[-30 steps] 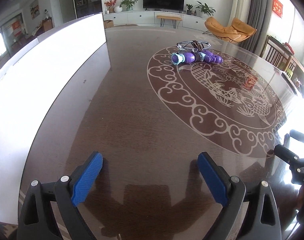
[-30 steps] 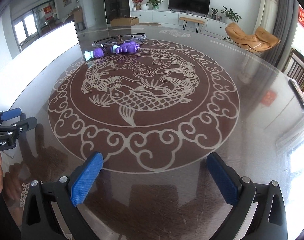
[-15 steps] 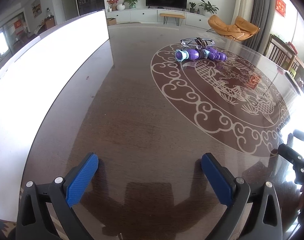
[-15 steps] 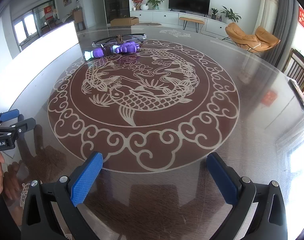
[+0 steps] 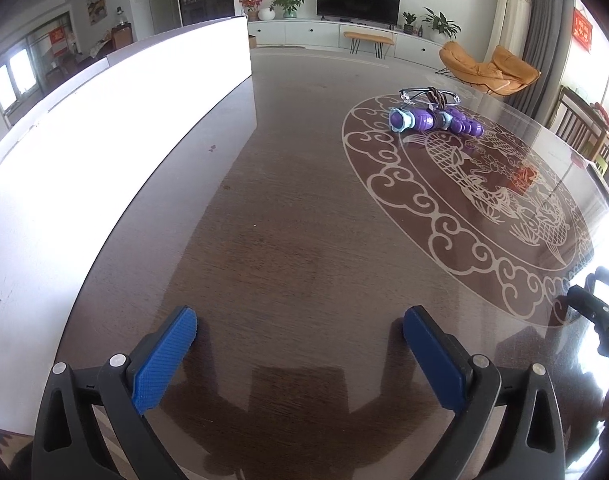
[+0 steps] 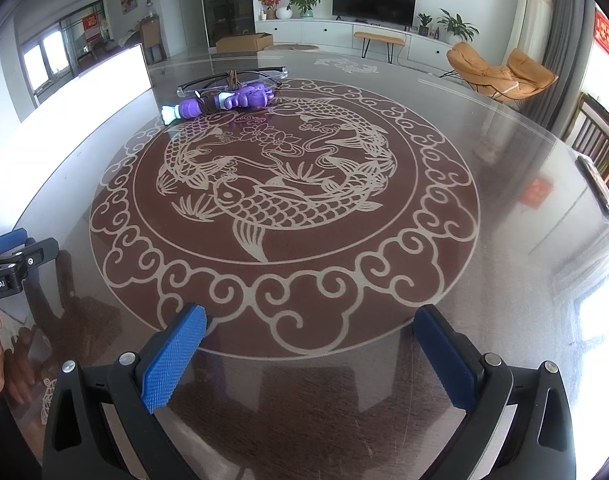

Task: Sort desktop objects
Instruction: 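Lower the right tool onto the clear glasses and close on the bridge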

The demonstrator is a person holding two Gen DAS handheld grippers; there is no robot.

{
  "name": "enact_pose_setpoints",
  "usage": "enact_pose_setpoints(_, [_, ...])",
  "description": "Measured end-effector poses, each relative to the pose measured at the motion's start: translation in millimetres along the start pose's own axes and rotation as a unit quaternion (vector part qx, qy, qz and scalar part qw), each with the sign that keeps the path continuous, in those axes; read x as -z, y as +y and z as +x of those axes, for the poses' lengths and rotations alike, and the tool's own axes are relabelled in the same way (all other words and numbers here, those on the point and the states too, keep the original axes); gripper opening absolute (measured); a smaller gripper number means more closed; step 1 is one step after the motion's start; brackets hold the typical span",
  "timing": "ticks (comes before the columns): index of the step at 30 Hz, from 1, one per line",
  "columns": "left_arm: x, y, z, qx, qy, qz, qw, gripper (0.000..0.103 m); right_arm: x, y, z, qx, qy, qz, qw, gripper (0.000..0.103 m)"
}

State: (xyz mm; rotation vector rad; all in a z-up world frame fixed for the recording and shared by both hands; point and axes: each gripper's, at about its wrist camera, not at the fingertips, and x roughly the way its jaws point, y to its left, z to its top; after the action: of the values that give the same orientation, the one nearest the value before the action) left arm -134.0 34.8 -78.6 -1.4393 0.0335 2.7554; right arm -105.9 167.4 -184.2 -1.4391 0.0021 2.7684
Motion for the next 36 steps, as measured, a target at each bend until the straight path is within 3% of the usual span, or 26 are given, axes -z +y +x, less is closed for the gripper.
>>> enact_pose_setpoints(4, [1,0,0,0.000,-0.001,-0.001,1.0000,0.103,-46,-16,31,0.010,0.012,0.015,1.000,0.103])
enact_pose_setpoints(11, [1,-1,0,-0.003,-0.002,-0.003,1.0000,0.103,-153,-53,105,0.076,0.023,0.114,0.990,0.103])
enact_pose_setpoints(17, [1,-1,0,-0.002,-0.003,-0.003,1.0000,0.103,-206,-26,137,0.047,0.043,0.074,0.995,0.103])
enact_pose_setpoints(21, [0,-2,1,-0.001,-0.003,-0.003,1.0000,0.103,-193,17,133,-0.022,0.033,-0.032,0.999,0.103])
enact_pose_setpoints(24, [2,-3,0,-0.001,-0.003,-0.004,1.0000,0.103,-154,64,108,-0.108,0.030,-0.163,0.980,0.103])
enact_pose_setpoints(26, [2,-3,0,-0.001,-0.003,-0.004,1.0000,0.103,-129,86,91,-0.136,0.033,-0.210,0.968,0.103])
enact_pose_setpoints(28, [2,-3,0,-0.001,-0.003,-0.004,1.0000,0.103,-113,87,82,-0.139,0.033,-0.212,0.967,0.103])
enact_pose_setpoints(31, [2,-3,0,-0.001,-0.003,-0.004,1.0000,0.103,-99,79,78,-0.122,0.019,-0.179,0.976,0.103])
enact_pose_setpoints(36, [2,-3,1,-0.002,-0.003,-0.004,1.0000,0.103,-115,55,90,-0.058,0.023,-0.085,0.994,0.103])
